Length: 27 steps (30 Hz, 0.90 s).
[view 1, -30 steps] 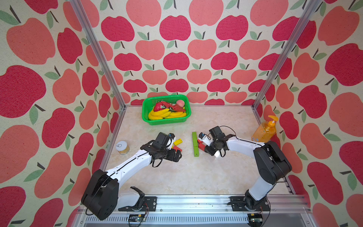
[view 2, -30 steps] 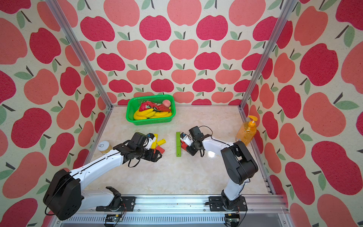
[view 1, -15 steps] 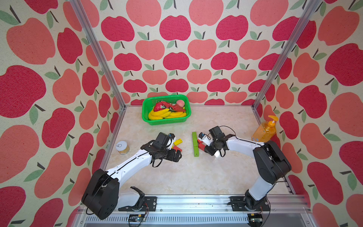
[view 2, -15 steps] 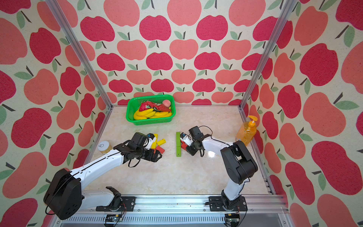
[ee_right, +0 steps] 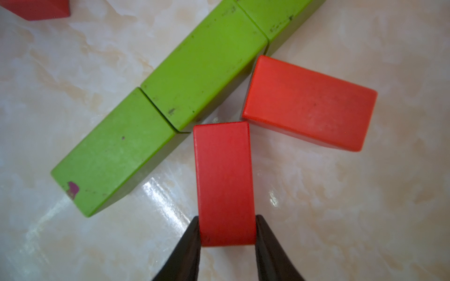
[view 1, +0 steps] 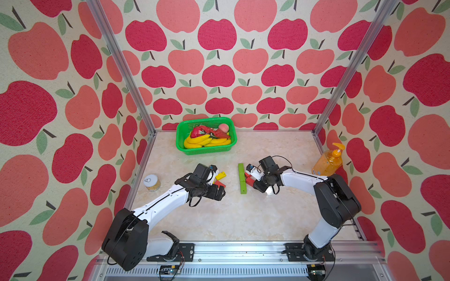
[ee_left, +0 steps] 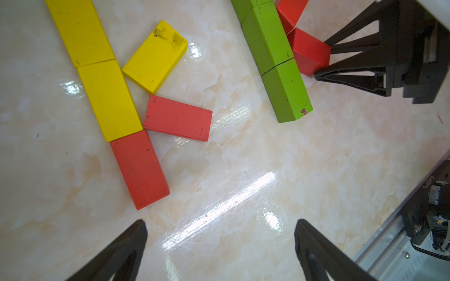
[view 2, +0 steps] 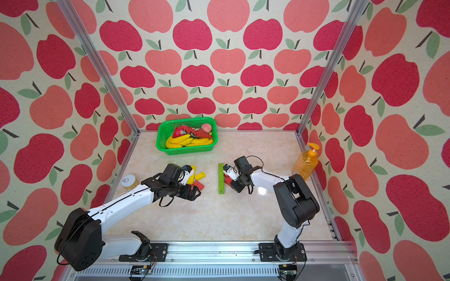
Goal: Assemble the letter k with building blocks
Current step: Assemble the building block at the center of the board.
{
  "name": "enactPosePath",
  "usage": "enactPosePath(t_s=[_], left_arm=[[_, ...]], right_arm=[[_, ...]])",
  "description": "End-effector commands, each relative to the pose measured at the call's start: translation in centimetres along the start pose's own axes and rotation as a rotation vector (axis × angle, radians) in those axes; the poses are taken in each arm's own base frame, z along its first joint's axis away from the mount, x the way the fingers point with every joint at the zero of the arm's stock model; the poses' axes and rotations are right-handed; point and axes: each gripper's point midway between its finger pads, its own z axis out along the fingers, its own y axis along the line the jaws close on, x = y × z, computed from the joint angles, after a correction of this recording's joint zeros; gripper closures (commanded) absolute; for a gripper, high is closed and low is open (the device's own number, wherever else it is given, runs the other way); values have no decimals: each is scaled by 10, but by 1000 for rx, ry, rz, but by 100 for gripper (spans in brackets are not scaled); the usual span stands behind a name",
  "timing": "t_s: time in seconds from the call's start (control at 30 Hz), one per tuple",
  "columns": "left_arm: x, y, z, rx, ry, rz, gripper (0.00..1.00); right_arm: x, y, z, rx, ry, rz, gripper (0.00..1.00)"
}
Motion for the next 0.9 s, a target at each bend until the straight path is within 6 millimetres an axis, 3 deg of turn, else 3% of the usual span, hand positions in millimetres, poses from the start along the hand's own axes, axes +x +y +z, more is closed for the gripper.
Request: enactPosePath(t_s=[0.0,0.2,0.6,0.87], left_arm=[[-4,-2,-1,6,8,13,2],[-4,-2,-1,6,11,14,2],[-3,-3,1,7,21,14,2],[-2,-2,2,6,24,14,2]], right_arm=[[-10,1,-3,-15,-23,3,61],[-10,2,-3,-16,-24,0,65],[-12,4,-2,-16,-25,-11,60],[-13,6,-2,-18,-29,-19,62]])
